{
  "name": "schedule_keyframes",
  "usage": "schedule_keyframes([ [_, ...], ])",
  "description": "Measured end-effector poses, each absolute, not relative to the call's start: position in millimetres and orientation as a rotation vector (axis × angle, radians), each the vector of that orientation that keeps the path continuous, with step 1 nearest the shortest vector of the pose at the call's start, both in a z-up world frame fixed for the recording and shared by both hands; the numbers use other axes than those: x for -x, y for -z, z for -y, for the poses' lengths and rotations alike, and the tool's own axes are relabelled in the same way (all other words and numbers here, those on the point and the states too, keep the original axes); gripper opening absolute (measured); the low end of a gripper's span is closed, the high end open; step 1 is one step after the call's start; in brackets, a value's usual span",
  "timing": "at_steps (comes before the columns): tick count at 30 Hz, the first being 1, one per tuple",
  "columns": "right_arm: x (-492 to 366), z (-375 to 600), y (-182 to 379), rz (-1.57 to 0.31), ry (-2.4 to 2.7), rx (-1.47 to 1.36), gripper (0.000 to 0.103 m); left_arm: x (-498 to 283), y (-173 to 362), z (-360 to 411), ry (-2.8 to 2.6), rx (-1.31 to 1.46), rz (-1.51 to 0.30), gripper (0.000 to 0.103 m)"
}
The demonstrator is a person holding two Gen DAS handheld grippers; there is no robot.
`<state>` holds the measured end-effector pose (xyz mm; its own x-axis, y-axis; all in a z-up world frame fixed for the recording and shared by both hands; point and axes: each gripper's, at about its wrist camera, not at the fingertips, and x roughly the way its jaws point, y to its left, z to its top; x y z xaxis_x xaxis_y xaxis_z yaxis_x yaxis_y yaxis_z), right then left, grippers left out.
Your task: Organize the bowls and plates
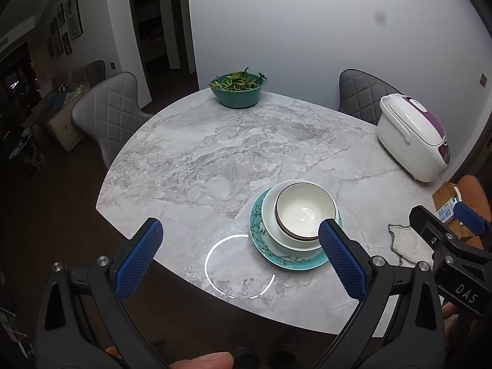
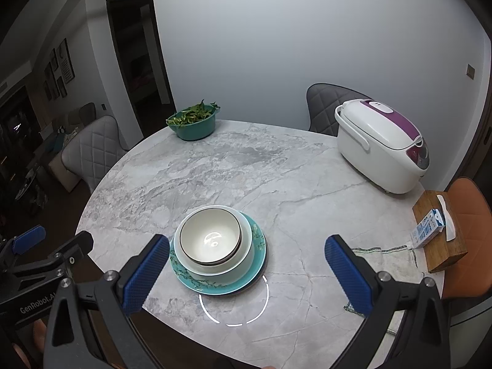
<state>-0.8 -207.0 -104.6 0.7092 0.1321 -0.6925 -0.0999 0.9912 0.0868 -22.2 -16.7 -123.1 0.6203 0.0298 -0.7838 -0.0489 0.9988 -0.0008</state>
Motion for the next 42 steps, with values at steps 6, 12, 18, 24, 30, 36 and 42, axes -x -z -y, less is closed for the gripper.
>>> schedule_keyframes([
  [6,1.7,206.3,105.2,-0.772,-0.129,-0.043,0.103,23.6,121.3,17.9,-0.072,0.013,-0.895,0.103],
  [12,0.1,204.4,104.1,-0.766,-0.135,-0.036,0.103,22.8,118.5,15.7,-0.069,0.023,-0.889,0.103],
  [18,1.3,203.7,103.9,-0.765,-0.134,-0.034,0.103,23.2,115.6,18.2,-0.099,-0.002,-0.882,0.103],
  [24,1.7,203.2,103.9,-0.765,-0.133,-0.035,0.103,23.5,117.5,21.0,-0.083,0.002,-0.895,0.103],
  [30,1.3,202.5,104.1,-0.764,-0.134,-0.033,0.103,23.2,117.3,20.8,-0.078,0.008,-0.896,0.103],
  [36,1.5,202.1,103.9,-0.764,-0.134,-0.034,0.103,23.7,117.6,21.0,-0.079,0.010,-0.902,0.103],
  [42,1.2,201.8,104.4,-0.765,-0.133,-0.034,0.103,22.4,119.4,22.1,-0.073,0.009,-0.908,0.103],
])
